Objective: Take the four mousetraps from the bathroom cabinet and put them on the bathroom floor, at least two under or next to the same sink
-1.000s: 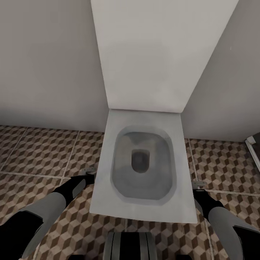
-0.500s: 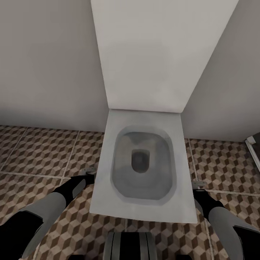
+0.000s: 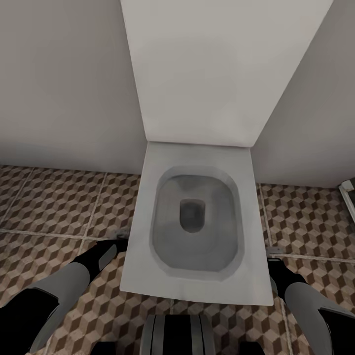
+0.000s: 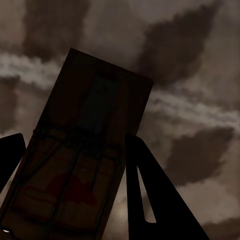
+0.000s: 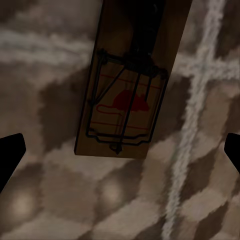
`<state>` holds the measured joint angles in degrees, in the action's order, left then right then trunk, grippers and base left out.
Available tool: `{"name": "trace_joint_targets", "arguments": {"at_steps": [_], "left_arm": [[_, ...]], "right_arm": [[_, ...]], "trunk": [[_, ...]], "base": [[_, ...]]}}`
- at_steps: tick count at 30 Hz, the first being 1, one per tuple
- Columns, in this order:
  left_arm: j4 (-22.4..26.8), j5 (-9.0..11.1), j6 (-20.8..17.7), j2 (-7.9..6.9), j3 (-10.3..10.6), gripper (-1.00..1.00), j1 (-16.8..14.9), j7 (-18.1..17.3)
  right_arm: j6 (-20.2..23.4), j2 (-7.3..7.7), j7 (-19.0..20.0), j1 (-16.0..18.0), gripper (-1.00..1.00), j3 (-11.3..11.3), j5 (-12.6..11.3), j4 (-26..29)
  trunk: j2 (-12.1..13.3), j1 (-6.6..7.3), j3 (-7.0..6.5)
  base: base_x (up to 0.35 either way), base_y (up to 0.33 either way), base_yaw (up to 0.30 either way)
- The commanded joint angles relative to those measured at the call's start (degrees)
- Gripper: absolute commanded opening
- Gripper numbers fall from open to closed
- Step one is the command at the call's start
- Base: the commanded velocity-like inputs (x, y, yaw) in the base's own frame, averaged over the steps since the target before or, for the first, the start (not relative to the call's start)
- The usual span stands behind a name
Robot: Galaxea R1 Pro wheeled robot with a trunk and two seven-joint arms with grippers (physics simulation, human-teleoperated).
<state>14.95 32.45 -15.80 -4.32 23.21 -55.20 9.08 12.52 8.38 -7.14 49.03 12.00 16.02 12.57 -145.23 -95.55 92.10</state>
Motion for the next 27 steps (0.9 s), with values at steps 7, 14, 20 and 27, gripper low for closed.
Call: {"name": "trace_joint_targets", "arguments": {"at_steps": [7, 14, 20, 27], "left_arm": [[0.2, 0.6, -0.3, -0.08, 0.5, -1.0, 0.0, 0.3], [0.2, 0.6, -0.3, -0.08, 0.5, -1.0, 0.0, 0.3], [0.2, 0.6, -0.3, -0.08, 0.5, -1.0, 0.0, 0.3], [0.2, 0.6, -0.3, -0.08, 0.5, -1.0, 0.0, 0.3]], "right_arm": [[0.3, -0.03, 0.0, 0.0, 1.0, 0.4, 0.6, 0.1], [0.3, -0.03, 0.0, 0.0, 1.0, 0.3, 0.5, 0.1], [0.3, -0.03, 0.0, 0.0, 1.0, 0.3, 0.6, 0.4], [0.3, -0.03, 0.0, 0.0, 1.0, 0.3, 0.6, 0.6]], "trunk": [[0.0, 0.01, 0.03], [0.0, 0.01, 0.03], [0.0, 0.01, 0.03], [0.0, 0.01, 0.03]], "base": [[0.0, 0.0, 0.0], [0.0, 0.0, 0.0], [0.0, 0.0, 0.0], [0.0, 0.0, 0.0]]}}
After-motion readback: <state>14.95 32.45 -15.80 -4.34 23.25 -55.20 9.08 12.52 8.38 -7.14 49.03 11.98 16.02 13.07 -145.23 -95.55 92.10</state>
